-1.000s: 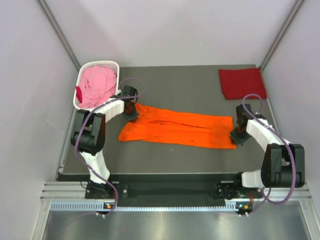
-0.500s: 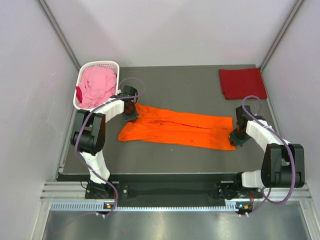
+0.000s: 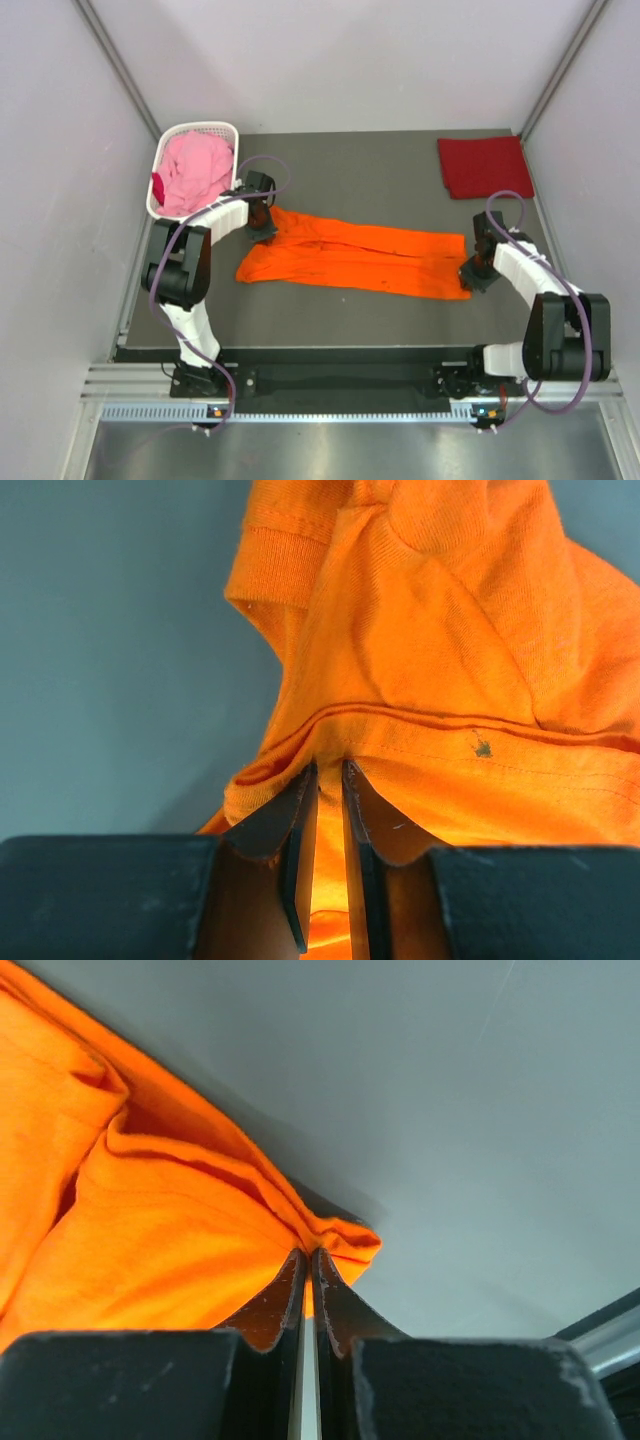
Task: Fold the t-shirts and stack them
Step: Fold the tshirt
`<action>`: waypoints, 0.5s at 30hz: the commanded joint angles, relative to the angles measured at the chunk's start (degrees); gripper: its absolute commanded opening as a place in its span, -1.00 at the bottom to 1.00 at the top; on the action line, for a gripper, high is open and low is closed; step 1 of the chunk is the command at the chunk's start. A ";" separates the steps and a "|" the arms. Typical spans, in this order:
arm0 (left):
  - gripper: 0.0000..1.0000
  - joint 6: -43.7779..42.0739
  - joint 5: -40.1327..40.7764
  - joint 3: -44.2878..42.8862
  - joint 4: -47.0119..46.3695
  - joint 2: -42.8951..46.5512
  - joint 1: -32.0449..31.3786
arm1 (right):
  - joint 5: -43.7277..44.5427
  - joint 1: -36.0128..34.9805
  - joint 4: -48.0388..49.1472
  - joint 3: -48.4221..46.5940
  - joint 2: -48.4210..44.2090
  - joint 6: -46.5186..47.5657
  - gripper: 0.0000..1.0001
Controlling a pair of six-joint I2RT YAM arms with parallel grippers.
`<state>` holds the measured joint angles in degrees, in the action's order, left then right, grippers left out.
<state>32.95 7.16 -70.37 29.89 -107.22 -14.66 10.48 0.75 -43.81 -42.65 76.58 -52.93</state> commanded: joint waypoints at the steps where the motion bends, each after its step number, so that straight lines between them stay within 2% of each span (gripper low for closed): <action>1: -0.57 -0.60 6.29 2.52 -1.32 -4.66 1.47 | 1.65 1.35 1.09 1.69 -5.02 0.63 -1.00; 4: -0.57 -0.43 6.29 3.04 -1.76 -5.10 1.73 | -2.21 1.62 7.32 5.45 -9.94 4.40 -1.00; 6: -0.57 -0.52 6.29 2.96 -1.68 -5.28 1.91 | -1.70 1.71 7.60 6.96 -12.14 3.97 -1.00; 11: -0.57 -0.43 6.38 2.87 -1.76 -5.19 2.00 | 0.86 1.71 5.67 9.60 -10.40 3.35 -1.00; 15: -0.57 -0.34 6.46 2.69 -1.68 -5.63 2.00 | -0.46 1.71 9.43 14.25 -10.74 4.14 -1.00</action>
<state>33.08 7.35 -70.39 29.71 -107.42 -14.66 9.21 1.96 -36.91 -31.18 66.11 -50.52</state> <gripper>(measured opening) 0.216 0.010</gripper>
